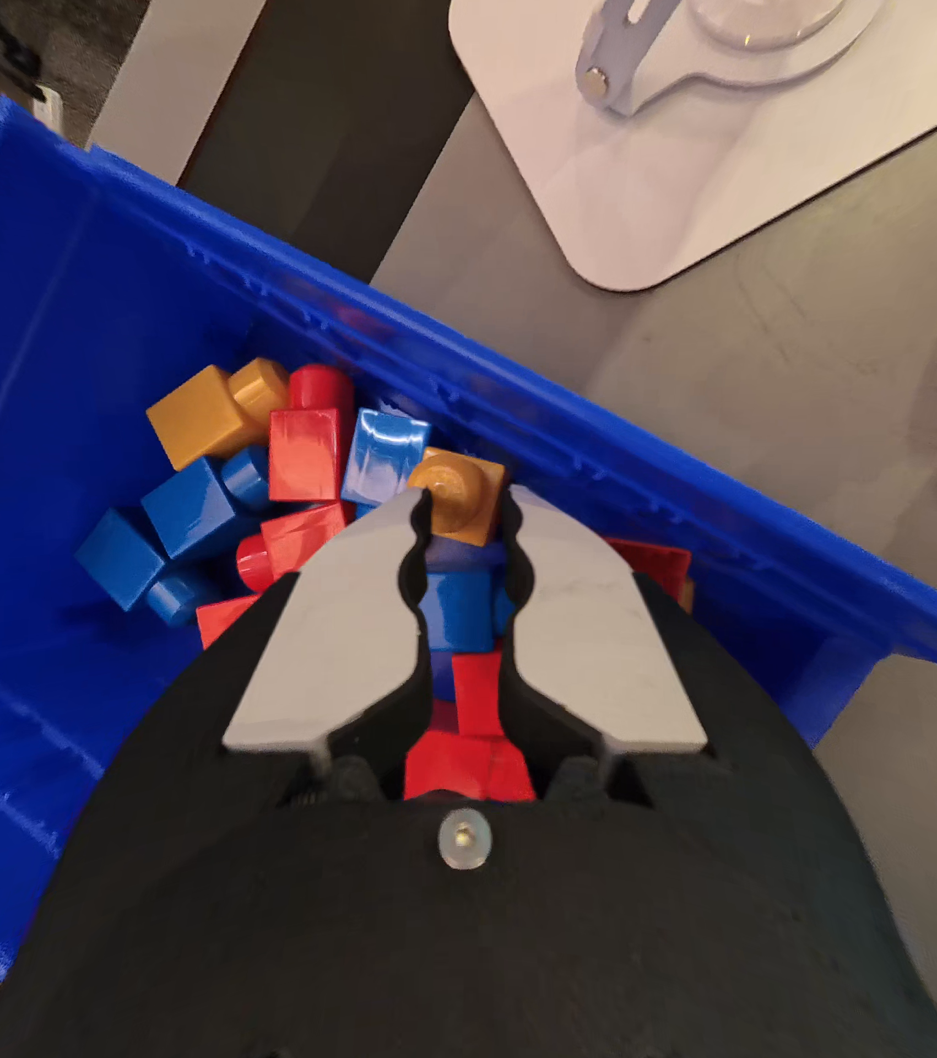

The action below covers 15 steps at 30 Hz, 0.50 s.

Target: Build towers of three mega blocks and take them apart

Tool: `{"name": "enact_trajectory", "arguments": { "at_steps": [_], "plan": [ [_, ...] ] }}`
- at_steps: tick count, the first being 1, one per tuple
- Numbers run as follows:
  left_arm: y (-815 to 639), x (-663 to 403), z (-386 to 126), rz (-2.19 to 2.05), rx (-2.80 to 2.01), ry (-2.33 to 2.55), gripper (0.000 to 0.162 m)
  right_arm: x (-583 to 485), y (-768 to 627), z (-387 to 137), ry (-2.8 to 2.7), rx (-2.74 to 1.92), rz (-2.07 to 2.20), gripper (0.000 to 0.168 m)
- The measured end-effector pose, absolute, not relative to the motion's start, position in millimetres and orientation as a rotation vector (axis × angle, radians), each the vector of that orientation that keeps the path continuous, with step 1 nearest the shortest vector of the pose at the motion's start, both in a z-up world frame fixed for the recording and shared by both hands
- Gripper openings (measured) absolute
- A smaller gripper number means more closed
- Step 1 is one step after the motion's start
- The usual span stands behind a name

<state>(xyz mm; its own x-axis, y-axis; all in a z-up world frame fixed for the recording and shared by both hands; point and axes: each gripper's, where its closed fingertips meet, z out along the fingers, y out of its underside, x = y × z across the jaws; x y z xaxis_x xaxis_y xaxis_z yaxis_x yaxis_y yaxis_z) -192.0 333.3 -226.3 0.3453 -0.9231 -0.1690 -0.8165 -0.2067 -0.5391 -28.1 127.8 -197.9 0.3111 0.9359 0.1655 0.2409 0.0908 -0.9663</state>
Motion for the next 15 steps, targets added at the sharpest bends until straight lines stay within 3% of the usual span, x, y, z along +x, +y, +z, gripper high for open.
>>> {"name": "enact_trajectory", "arguments": {
  "at_steps": [1, 9, 15],
  "plan": [
    [333.8, -190.9, -225.5, -0.28, -2.061, 1.506, 0.014, -28.2, 127.9, -198.2, -1.172, -1.412, 0.75, 0.036],
    [339.4, -197.2, -229.7, -0.29, -2.078, 1.463, 0.045, -28.2, 127.3, -198.0, -1.175, -1.408, 0.754, 0.036],
    [340.0, -189.2, -243.2, -0.377, -2.08, 1.524, 0.047, -28.9, 126.7, -199.0, -1.185, -1.409, 0.75, 0.036]
  ]
}}
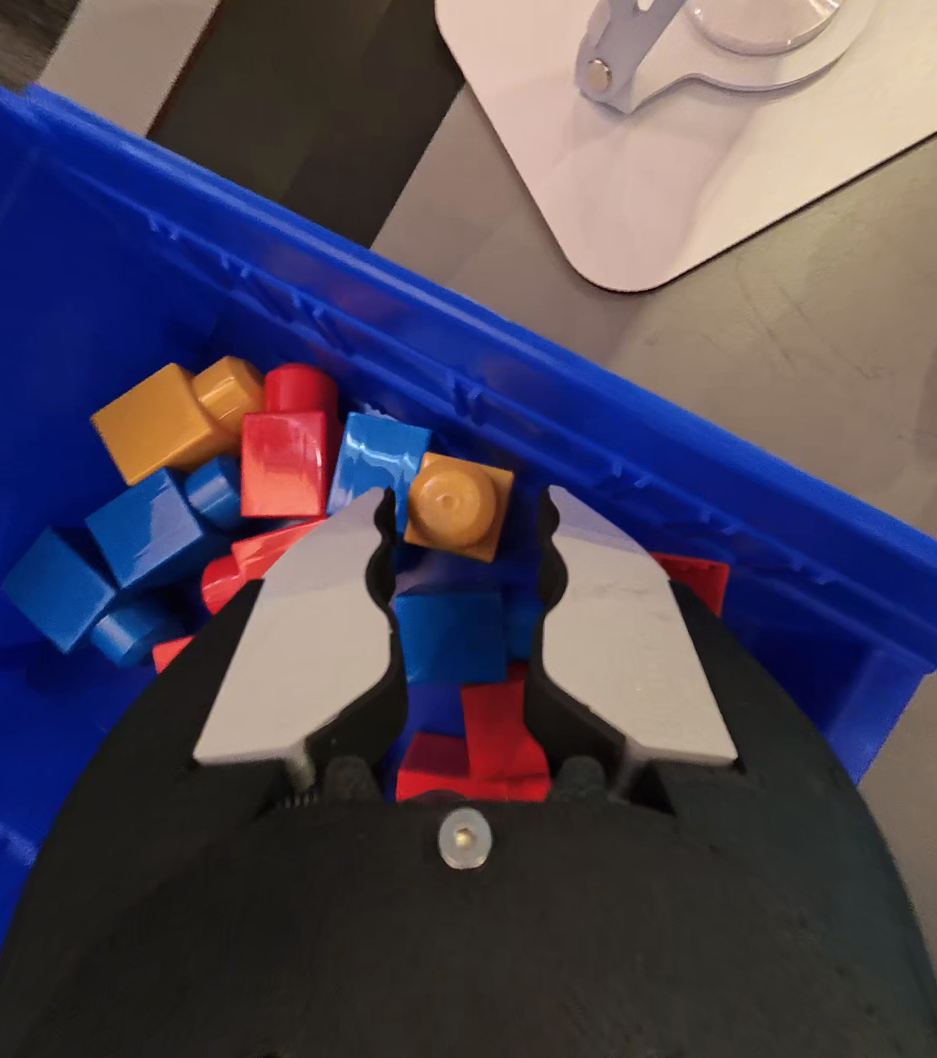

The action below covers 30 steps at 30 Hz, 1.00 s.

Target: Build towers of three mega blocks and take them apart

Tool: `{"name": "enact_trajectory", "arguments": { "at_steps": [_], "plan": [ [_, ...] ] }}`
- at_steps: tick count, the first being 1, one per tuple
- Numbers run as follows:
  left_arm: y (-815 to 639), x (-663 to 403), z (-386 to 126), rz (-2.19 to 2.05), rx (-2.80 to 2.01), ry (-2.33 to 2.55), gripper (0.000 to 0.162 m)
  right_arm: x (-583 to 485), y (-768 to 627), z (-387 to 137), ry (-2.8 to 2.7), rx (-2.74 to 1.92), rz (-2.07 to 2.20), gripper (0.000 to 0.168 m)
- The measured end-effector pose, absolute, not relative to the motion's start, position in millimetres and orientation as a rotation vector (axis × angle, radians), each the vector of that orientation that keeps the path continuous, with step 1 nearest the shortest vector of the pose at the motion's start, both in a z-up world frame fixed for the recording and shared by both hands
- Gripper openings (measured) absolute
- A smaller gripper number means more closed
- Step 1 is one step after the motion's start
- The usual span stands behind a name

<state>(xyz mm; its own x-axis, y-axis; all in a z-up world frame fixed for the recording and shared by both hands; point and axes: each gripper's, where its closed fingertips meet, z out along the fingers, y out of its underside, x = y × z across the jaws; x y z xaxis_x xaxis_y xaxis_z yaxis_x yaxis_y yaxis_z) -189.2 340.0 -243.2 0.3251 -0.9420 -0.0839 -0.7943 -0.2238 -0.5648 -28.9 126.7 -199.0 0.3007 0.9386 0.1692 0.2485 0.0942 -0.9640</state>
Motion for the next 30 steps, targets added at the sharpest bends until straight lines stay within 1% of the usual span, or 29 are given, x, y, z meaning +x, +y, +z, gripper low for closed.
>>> {"name": "enact_trajectory", "arguments": {
  "at_steps": [2, 8, 15, 21, 25, 30],
  "plan": [
    [339.9, -187.6, -250.5, -0.379, -2.079, 1.563, 0.036, -29.1, 126.7, -199.2, -1.187, -1.409, 0.749, 0.036],
    [343.6, -190.7, -242.7, -0.408, -2.091, 1.481, 0.034, -29.0, 127.0, -199.1, -1.184, -1.411, 0.755, 0.036],
    [333.8, -209.8, -192.9, -0.479, -2.091, 1.234, 0.033, -28.2, 128.5, -198.1, -1.17, -1.417, 0.767, 0.036],
    [308.2, -205.5, -152.7, -0.568, -2.02, 1.142, 0.033, -27.8, 129.8, -197.8, -1.161, -1.423, 0.77, 0.036],
    [271.3, -177.7, -127.6, -0.588, -1.952, 1.168, 0.033, -24.3, 133.5, -194.1, -1.115, -1.436, 0.812, 0.036],
    [213.7, -113.9, -105.8, -0.659, -1.823, 1.237, 0.033, -16.3, 140.1, -186.1, -1.019, -1.455, 0.925, 0.036]
  ]
}}
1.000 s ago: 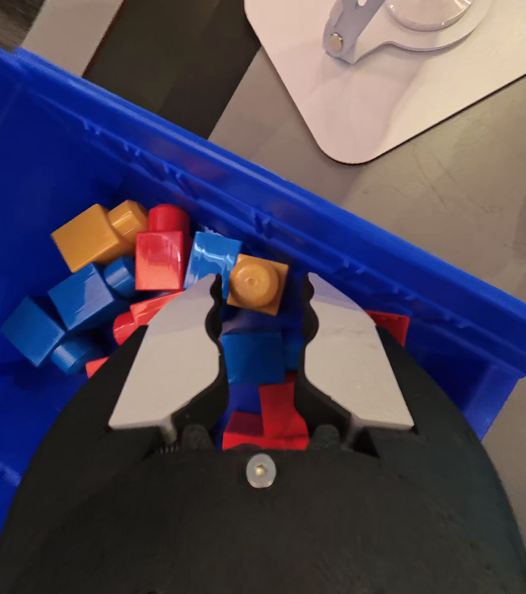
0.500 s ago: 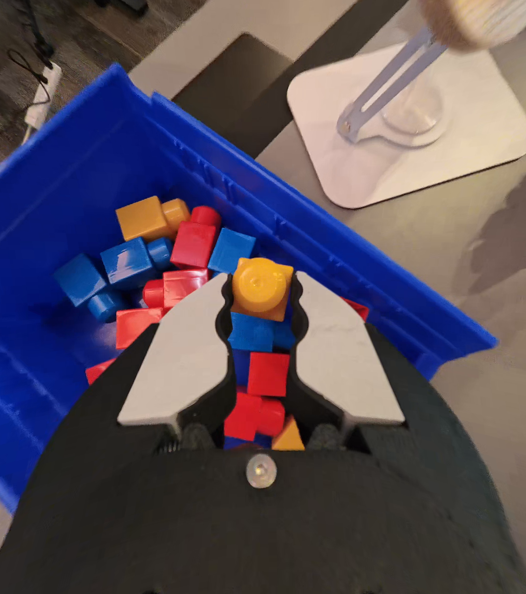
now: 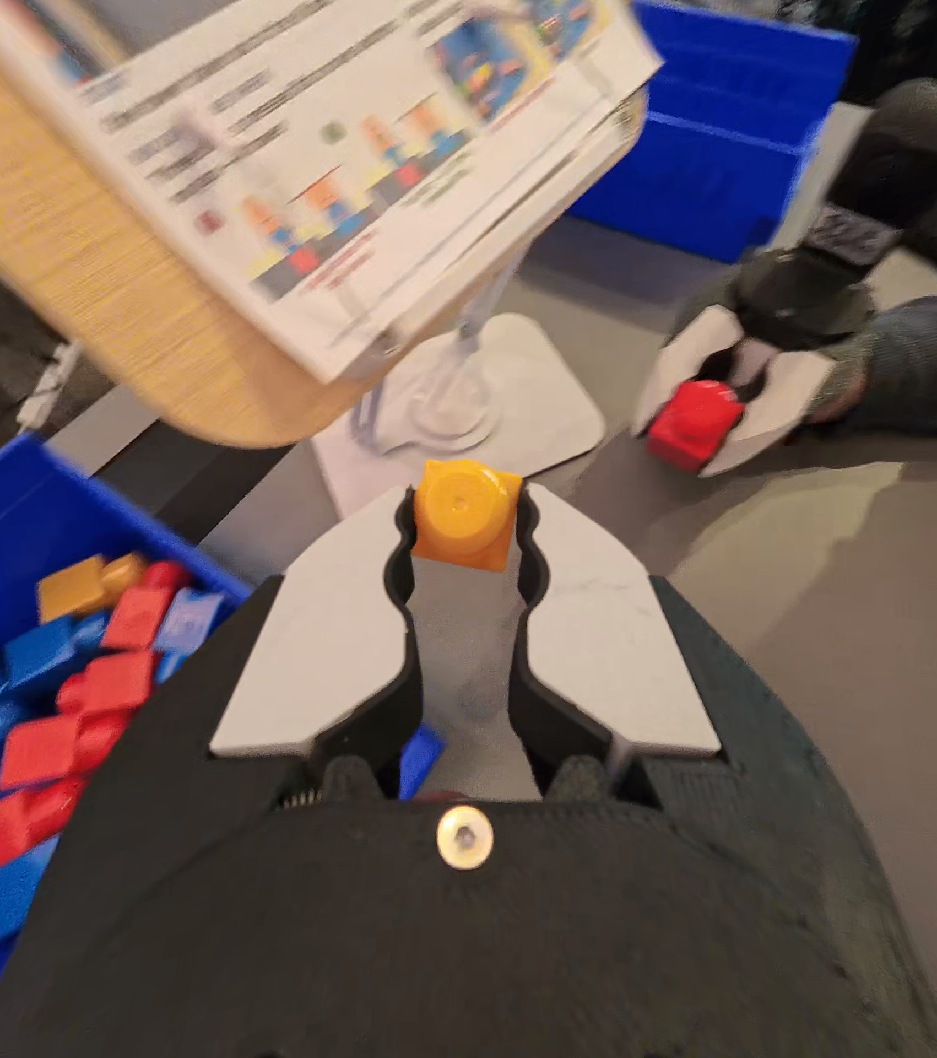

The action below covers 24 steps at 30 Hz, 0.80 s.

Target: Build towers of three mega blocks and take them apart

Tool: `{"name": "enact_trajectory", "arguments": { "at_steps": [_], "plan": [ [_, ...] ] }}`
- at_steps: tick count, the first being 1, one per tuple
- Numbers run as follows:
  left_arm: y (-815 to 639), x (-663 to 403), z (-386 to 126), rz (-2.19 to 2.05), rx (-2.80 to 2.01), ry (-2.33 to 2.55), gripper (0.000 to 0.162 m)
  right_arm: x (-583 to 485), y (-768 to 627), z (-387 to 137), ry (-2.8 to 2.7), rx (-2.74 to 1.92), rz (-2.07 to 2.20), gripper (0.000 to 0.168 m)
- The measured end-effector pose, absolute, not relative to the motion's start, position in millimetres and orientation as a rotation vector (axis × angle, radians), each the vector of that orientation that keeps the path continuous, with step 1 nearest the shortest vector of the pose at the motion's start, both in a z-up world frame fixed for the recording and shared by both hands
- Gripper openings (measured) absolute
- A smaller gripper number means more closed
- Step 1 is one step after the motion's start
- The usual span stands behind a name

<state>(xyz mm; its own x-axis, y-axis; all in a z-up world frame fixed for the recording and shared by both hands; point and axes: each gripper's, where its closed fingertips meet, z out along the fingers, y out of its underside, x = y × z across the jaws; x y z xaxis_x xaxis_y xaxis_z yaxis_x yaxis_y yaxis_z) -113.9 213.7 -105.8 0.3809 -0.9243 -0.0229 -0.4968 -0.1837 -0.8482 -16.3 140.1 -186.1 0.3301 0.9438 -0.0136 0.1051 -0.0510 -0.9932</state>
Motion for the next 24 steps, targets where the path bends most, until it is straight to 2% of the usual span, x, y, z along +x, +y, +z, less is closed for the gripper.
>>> {"name": "enact_trajectory", "arguments": {
  "at_steps": [9, 24],
  "plan": [
    [165.7, -20.8, -103.2, -0.83, -1.712, 1.324, 0.033, -2.2, 147.4, -172.6, -0.881, -1.441, 1.117, 0.036],
    [154.5, 11.6, -112.7, -0.965, -1.712, 1.402, 0.032, -0.9, 147.9, -171.6, -0.872, -1.439, 1.146, 0.036]
  ]
}}
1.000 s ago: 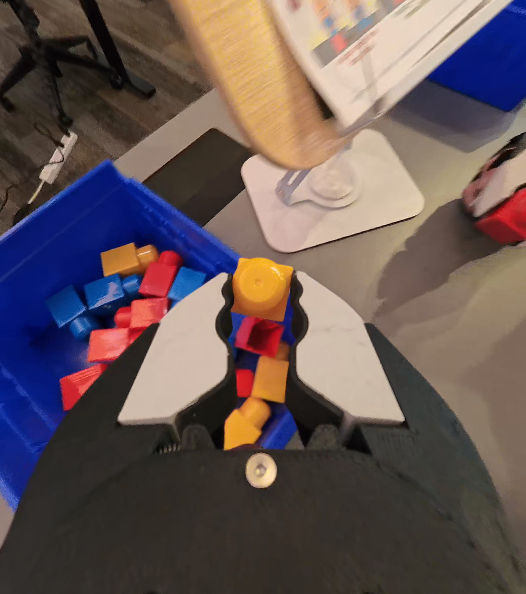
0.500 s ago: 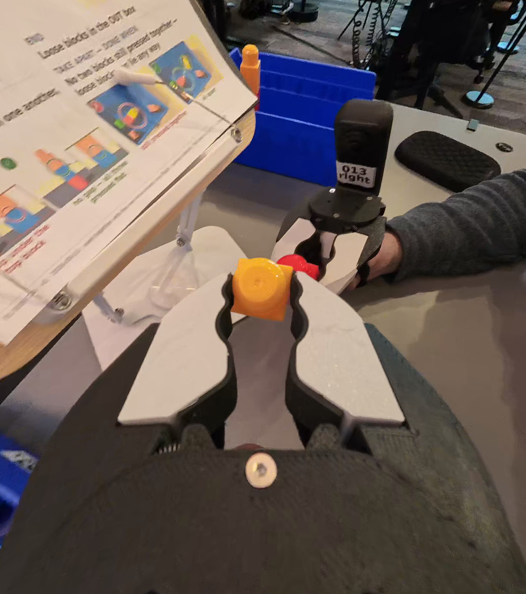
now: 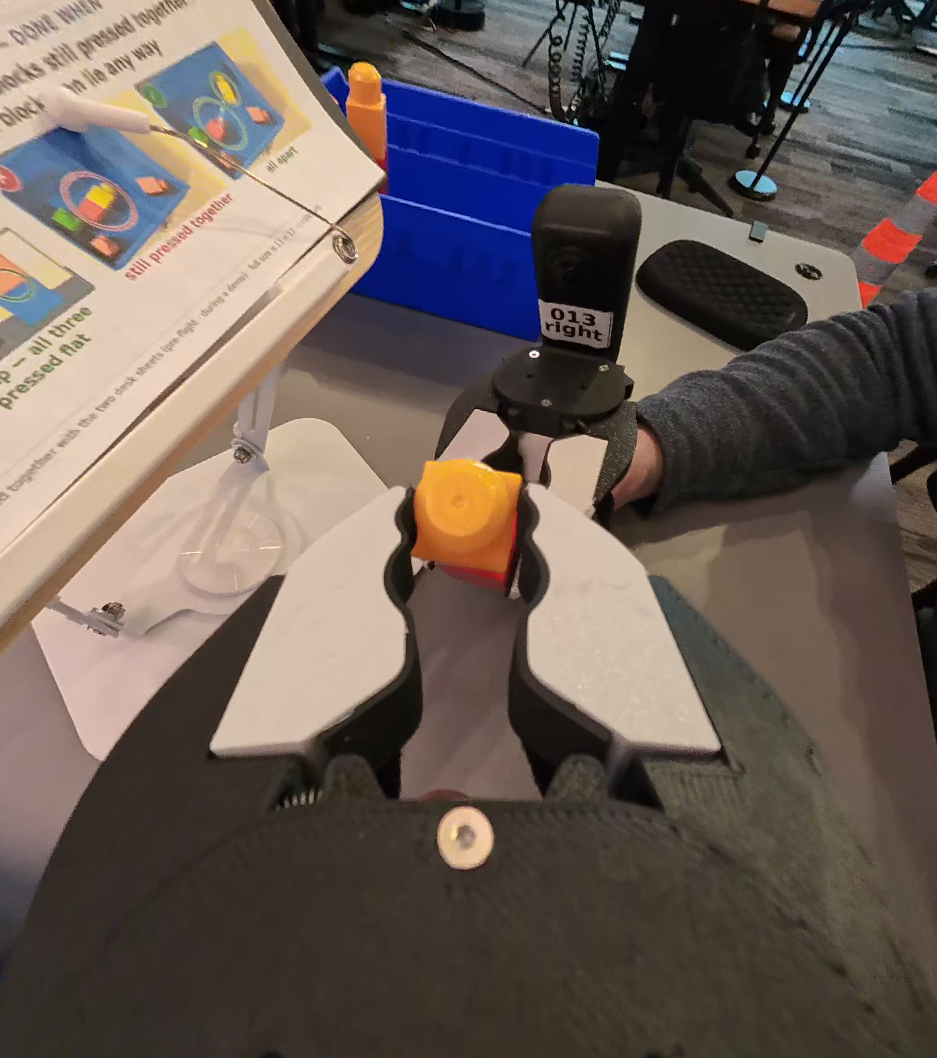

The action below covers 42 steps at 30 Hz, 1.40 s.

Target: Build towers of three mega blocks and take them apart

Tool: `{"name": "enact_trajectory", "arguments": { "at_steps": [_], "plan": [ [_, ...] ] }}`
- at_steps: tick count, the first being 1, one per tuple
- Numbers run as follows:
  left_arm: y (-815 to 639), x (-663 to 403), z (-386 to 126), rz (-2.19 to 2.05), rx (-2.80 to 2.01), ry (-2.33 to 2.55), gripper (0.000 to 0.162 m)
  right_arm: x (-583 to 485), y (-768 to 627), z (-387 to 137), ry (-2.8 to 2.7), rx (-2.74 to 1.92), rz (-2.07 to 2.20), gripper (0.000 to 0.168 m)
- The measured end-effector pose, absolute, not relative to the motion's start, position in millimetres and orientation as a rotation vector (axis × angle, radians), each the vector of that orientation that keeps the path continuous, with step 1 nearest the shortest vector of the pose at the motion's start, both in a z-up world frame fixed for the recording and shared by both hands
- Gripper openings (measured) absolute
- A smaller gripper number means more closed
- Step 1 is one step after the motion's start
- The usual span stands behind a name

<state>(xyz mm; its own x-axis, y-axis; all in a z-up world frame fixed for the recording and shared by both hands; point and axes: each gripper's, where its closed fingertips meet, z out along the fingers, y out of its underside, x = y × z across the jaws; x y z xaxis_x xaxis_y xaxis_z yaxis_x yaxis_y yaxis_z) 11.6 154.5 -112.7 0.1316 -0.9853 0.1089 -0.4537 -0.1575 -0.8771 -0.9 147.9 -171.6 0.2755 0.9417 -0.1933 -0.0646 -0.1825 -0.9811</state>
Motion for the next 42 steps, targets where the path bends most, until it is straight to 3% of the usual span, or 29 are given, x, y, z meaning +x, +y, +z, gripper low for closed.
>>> {"name": "enact_trajectory", "arguments": {
  "at_steps": [42],
  "plan": [
    [136.4, 16.4, -126.2, -1.088, -1.591, 1.546, 0.032, -12.8, 133.8, -181.4, -1.02, -1.453, 1.145, 0.034]
  ]
}}
